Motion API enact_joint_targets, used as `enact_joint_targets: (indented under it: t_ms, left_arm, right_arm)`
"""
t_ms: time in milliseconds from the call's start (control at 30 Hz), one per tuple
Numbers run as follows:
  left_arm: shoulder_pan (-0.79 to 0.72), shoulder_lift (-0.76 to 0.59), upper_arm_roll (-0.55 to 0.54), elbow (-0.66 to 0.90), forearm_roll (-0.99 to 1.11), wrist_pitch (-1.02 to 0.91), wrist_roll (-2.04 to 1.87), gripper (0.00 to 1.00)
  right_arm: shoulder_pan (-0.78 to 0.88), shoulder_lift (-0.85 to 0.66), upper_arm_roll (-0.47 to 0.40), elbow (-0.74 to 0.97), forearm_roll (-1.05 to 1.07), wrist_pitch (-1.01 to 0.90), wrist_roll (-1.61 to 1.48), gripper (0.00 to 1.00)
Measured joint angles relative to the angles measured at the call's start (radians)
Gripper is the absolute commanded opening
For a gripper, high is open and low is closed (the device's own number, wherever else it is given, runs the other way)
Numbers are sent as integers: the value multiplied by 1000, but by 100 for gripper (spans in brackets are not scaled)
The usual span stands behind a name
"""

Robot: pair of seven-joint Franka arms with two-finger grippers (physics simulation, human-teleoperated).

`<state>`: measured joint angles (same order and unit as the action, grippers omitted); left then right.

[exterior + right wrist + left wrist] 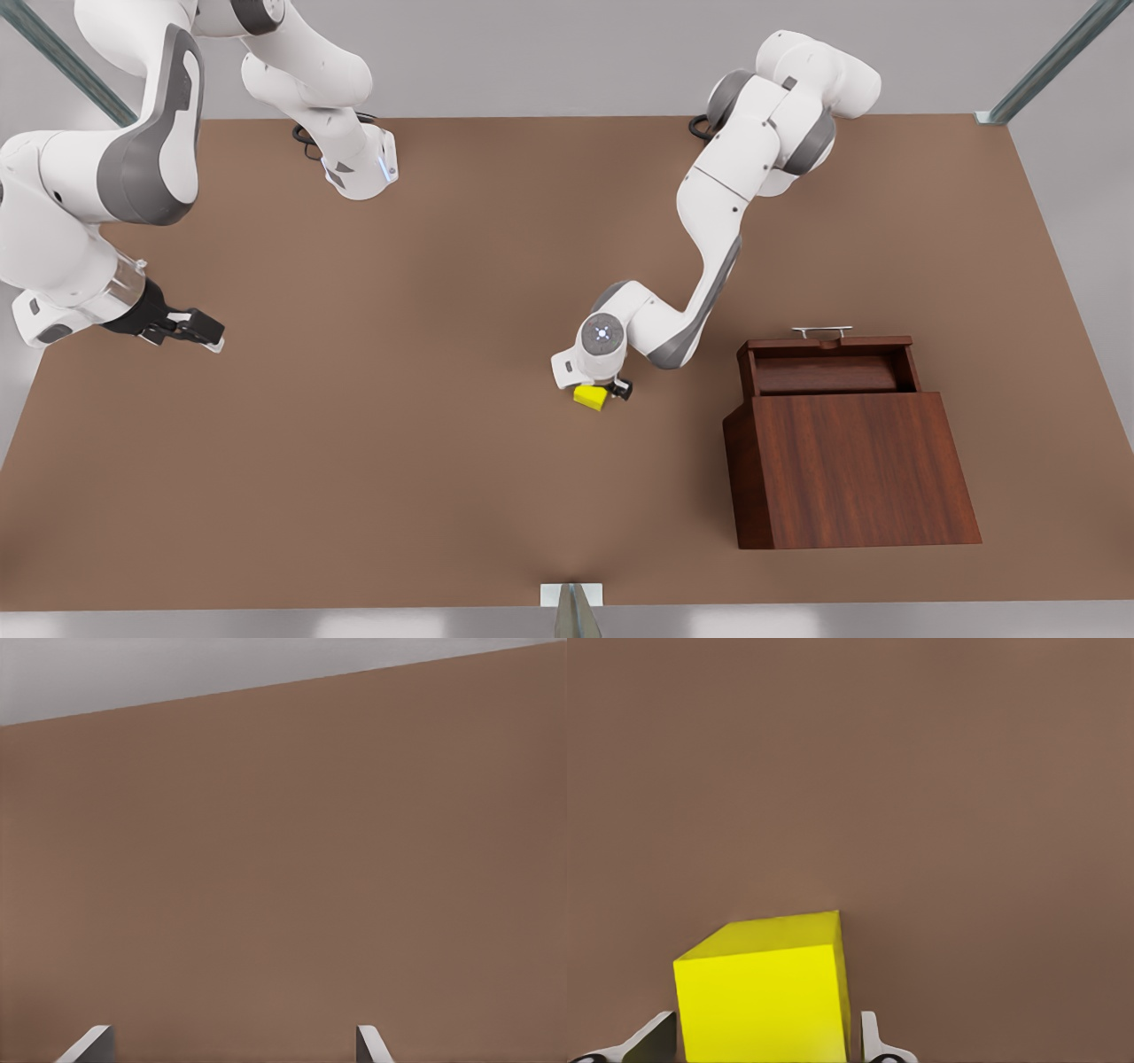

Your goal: Open the drawer with left arm, place the square in the middle with right arm, and place the square in the drawer with left arm

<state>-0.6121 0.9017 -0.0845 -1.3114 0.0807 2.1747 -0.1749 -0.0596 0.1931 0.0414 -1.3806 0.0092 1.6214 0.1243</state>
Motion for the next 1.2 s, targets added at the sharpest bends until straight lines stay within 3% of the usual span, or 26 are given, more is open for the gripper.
enact_joint_targets:
  t_ms: [300,333,567,1033,1200]
  left_arm:
    - [0,26,0,-2,3,14,2,99]
    - [0,26,-1,-2,3,14,1,91]
    - [0,25,0,1,2,13,0,76]
    - [0,15,0,6,12,1,2,72]
    - [0,-46,0,6,12,-47,0,73]
  right_arm:
    - [0,5,0,6,0,0,2,100]
    - [1,5,0,6,0,0,2,100]
    - [1,2,1,6,2,-2,2,100]
    - [-9,5,0,21,-9,2,2,100]
    - [-9,5,0,21,-4,14,4,100]
